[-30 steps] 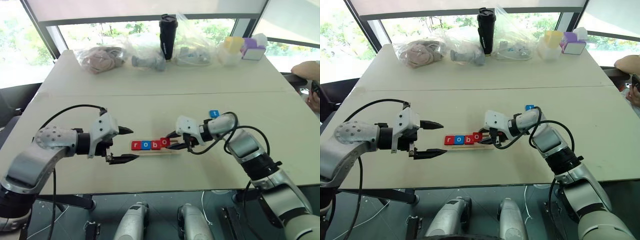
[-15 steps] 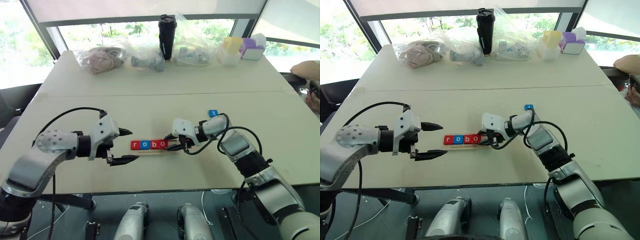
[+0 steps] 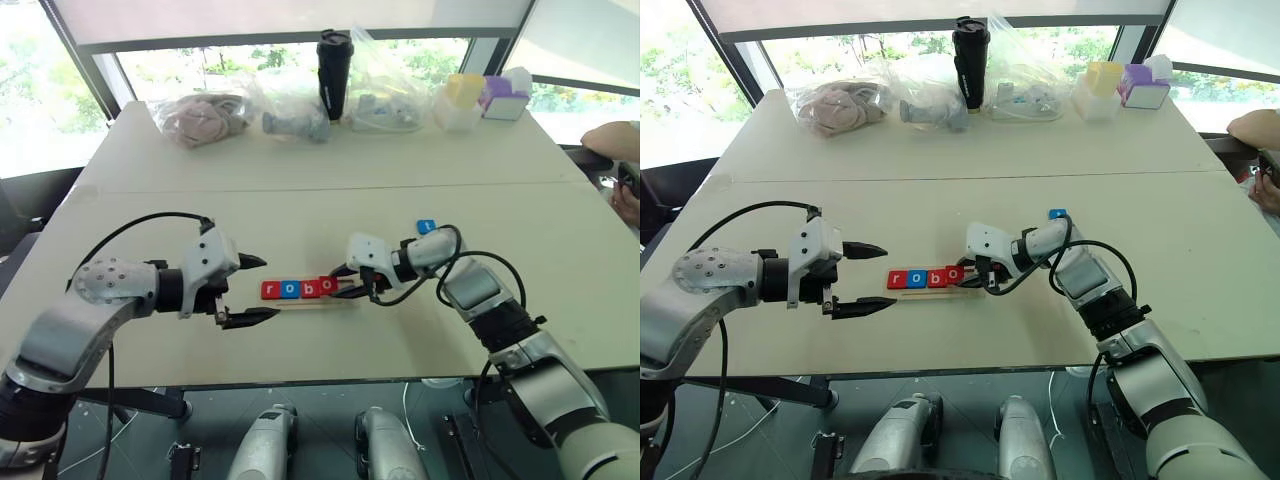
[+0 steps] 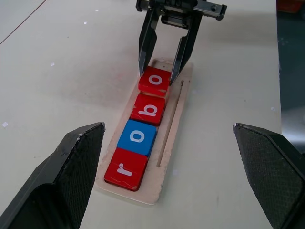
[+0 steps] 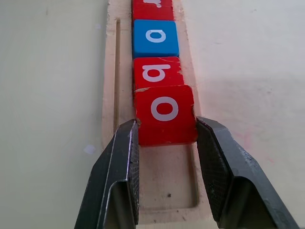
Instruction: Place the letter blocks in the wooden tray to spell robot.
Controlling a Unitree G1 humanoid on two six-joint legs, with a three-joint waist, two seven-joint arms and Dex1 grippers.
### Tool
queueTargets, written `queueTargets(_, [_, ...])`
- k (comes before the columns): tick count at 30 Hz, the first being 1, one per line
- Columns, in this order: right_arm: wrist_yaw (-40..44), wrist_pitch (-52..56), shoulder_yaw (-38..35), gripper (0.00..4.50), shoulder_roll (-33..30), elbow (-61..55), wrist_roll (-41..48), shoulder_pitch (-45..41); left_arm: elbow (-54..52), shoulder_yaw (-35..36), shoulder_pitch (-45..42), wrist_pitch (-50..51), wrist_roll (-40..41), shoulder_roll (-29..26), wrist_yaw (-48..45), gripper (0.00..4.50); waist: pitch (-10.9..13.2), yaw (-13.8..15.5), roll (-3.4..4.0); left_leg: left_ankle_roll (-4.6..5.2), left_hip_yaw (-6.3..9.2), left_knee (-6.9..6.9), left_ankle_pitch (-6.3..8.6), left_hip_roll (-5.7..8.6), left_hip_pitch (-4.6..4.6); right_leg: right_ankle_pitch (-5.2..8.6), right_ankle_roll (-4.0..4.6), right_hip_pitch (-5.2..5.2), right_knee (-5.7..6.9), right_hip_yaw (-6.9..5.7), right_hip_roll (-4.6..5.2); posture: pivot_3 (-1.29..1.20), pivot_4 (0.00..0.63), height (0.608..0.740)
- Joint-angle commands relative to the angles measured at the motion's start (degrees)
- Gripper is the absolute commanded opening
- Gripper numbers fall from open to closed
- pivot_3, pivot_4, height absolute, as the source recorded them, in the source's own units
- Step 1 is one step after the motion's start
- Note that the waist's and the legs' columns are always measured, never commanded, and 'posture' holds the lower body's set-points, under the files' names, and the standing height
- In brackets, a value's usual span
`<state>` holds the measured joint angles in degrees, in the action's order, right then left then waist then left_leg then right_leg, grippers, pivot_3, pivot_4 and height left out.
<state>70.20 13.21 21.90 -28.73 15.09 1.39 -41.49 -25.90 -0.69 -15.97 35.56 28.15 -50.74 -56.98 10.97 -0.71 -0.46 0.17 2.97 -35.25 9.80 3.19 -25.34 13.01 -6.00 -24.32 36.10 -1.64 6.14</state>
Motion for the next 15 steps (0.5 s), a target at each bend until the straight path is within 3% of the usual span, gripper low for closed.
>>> queueTargets(1, [0.0, -0.3, -1.5, 1.14, -0.5, -1.9, 0.6, -0.9, -0.4, 0.8, -0.6, -0.6, 0.2, 0.2, 0.2, 4.50, 0.0, 0.0, 0.00, 0.00, 0.00, 0.00, 0.00, 0.00, 0.00, 0.00, 0.00, 0.00, 0.00, 0.00, -0.01, 0.00, 0.150, 0.740])
queueTargets(15, [-0.2, -1.5, 0.2, 1.14, 0.4, -0.8, -1.2, 0.1, -0.5, 0.8, -0.3, -0.7, -0.1, 0.4, 0.3, 4.50, 0.0, 0.0, 0.00, 0.00, 0.01, 0.00, 0.00, -0.01, 0.00, 0.00, 0.00, 0.00, 0.00, 0.01, -0.02, 0.00, 0.150, 0.740])
